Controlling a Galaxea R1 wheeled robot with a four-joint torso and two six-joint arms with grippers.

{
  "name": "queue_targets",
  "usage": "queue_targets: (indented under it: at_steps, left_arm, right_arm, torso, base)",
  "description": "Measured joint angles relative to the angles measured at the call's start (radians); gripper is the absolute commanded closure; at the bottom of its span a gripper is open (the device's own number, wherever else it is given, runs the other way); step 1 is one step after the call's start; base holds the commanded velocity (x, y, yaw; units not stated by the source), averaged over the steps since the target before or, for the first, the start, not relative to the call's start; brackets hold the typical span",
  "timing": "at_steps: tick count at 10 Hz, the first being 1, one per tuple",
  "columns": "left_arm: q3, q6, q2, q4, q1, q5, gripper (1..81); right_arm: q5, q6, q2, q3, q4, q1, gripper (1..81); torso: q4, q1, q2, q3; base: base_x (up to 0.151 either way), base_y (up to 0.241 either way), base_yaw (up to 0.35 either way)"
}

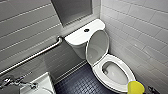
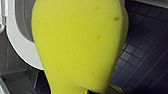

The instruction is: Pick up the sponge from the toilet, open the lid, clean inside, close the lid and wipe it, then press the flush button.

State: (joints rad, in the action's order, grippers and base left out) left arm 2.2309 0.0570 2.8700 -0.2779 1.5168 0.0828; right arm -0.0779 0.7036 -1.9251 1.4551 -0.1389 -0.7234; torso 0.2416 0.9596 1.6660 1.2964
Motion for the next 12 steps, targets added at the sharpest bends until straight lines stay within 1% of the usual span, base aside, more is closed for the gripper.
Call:
queue_targets:
  at_steps: [3, 5, 6, 9, 12]
  left_arm:
    - [-0.001, -0.004, -0.003, -0.002, 0.000, 0.007, 1.0]
    - [-0.014, -0.004, -0.026, -0.003, -0.001, 0.027, 1.0]
    - [-0.035, -0.004, -0.046, -0.003, -0.001, 0.028, 1.0]
    - [-0.153, -0.003, -0.122, -0.003, -0.026, 0.025, 1.0]
    - [-0.273, -0.003, -0.204, -0.002, -0.076, 0.014, 1.0]
  right_arm:
    - [-0.003, 0.004, 0.112, -0.044, 0.000, -0.043, 81.1]
    - [-0.007, 0.004, 0.127, -0.045, 0.000, -0.127, 81.1]
    - [0.008, 0.003, 0.119, -0.045, -0.001, -0.185, 81.1]
    - [0.112, -0.004, 0.101, -0.014, -0.030, -0.384, 81.1]
    - [0.230, -0.008, 0.015, 0.056, -0.079, -0.566, 81.1]
  torso:
    - [0.000, 0.000, 0.000, 0.000]
    - [0.000, 0.000, 0.000, 0.000]
    - [0.000, 0.000, 0.000, 0.000]
    - [0.000, 0.000, 0.000, 0.000]
    - [-0.002, 0.000, 0.000, 0.000]
  base:
    - [0.000, 0.000, 0.000]
    - [0.000, 0.000, 0.000]
    - [0.000, 0.000, 0.000]
    - [0.000, 0.000, 0.000]
    - [0.000, 0.000, 0.000]
